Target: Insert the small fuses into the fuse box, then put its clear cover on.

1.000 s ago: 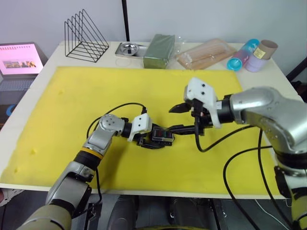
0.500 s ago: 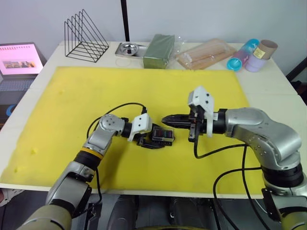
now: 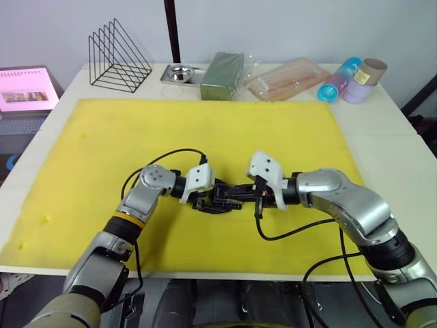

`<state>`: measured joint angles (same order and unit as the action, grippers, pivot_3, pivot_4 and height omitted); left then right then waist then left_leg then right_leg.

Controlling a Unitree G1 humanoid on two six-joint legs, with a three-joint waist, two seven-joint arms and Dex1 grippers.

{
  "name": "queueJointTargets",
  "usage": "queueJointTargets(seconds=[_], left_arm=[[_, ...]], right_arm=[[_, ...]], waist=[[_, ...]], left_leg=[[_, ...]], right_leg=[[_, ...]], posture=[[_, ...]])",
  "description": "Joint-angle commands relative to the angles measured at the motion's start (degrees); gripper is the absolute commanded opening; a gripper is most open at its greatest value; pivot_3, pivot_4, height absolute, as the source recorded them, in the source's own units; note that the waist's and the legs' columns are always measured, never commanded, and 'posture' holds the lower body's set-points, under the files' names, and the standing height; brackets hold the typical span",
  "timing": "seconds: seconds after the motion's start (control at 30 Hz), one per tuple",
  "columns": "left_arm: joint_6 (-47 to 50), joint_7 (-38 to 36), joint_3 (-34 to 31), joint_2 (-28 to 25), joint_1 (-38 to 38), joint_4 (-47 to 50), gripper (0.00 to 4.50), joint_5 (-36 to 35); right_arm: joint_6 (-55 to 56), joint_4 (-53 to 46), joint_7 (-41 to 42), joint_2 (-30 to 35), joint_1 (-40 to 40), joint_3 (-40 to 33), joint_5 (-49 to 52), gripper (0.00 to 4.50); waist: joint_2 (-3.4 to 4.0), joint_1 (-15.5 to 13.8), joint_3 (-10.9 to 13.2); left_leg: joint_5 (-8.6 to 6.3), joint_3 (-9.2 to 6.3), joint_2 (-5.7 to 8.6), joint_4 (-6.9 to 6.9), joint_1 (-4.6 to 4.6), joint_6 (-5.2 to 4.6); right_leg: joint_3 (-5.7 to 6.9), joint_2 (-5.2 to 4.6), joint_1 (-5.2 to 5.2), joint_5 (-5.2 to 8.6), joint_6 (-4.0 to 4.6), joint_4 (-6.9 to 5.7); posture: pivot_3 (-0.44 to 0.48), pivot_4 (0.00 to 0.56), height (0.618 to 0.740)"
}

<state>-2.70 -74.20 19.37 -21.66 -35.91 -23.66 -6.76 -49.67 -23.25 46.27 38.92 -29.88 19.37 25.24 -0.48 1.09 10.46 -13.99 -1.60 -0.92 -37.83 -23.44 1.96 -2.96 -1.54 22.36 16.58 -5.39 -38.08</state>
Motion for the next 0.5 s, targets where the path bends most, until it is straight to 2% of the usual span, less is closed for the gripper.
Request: queueJointTargets(seconds=[0.03, 0.13, 0.27, 0.4, 0.47, 0.5], left_arm=[[-0.36, -0.78, -0.53, 0.50, -0.09, 2.35, 2.83, -1.09], [-0.38, -0.73, -0.51, 0.56, -0.06, 2.36, 2.83, -1.07], [0.27, -0.74, -0.02, 0.22, 0.10, 2.70, 2.83, -0.43], [3.20, -0.99, -0.27, -0.78, 0.44, 4.68, 2.83, -0.85], [4.36, -1.17, -0.46, -1.45, 0.81, 6.40, 3.56, -1.11], [5.32, -1.47, -0.61, -2.07, 1.10, 7.62, 3.71, -1.42]], right_arm=[[-3.66, 4.04, -1.45, 1.30, 1.99, 3.48, -3.79, 0.04], [-3.58, 3.08, -1.58, 1.61, 1.83, 2.95, -3.99, 0.04], [-1.32, 1.25, -1.58, -0.58, 1.19, -2.77, -0.87, 0.04], [-3.68, -1.63, -0.45, 0.30, -0.28, -7.28, 2.36, 0.04], [-4.15, -2.75, -0.36, 0.69, -0.70, -8.91, 3.17, 0.00], [-4.49, -3.34, -0.26, 0.96, -0.84, -9.88, 3.80, 0.00]], waist=[[0.01, -0.01, -0.01], [0.01, -0.06, -0.01], [0.00, -0.18, 0.00], [0.00, -0.23, 0.01], [0.00, -0.24, 0.03], [0.00, -0.24, 0.03]], left_leg=[[0.00, -0.02, -0.01, 0.00, 0.00, 0.00], [0.00, -0.03, -0.01, 0.01, 0.00, 0.00], [0.00, -0.03, -0.01, 0.01, -0.01, 0.00], [0.00, -0.03, -0.01, 0.01, -0.07, 0.00], [0.00, -0.03, -0.01, 0.01, -0.12, 0.00], [0.00, -0.02, -0.01, 0.03, -0.15, 0.00]], right_leg=[[-0.01, 0.00, 0.01, 0.00, 0.00, 0.00], [-0.02, -0.01, 0.01, 0.00, 0.00, 0.00], [-0.02, -0.02, 0.01, 0.00, 0.00, 0.00], [-0.03, -0.03, 0.08, 0.00, -0.01, -0.01], [-0.03, -0.04, 0.13, 0.00, -0.01, 0.00], [-0.03, -0.04, 0.17, 0.00, -0.01, 0.00]], posture=[[0.000, 0.150, 0.740], [0.000, 0.150, 0.740], [0.000, 0.150, 0.740], [0.000, 0.150, 0.740], [0.000, 0.150, 0.740], [0.000, 0.150, 0.740]])
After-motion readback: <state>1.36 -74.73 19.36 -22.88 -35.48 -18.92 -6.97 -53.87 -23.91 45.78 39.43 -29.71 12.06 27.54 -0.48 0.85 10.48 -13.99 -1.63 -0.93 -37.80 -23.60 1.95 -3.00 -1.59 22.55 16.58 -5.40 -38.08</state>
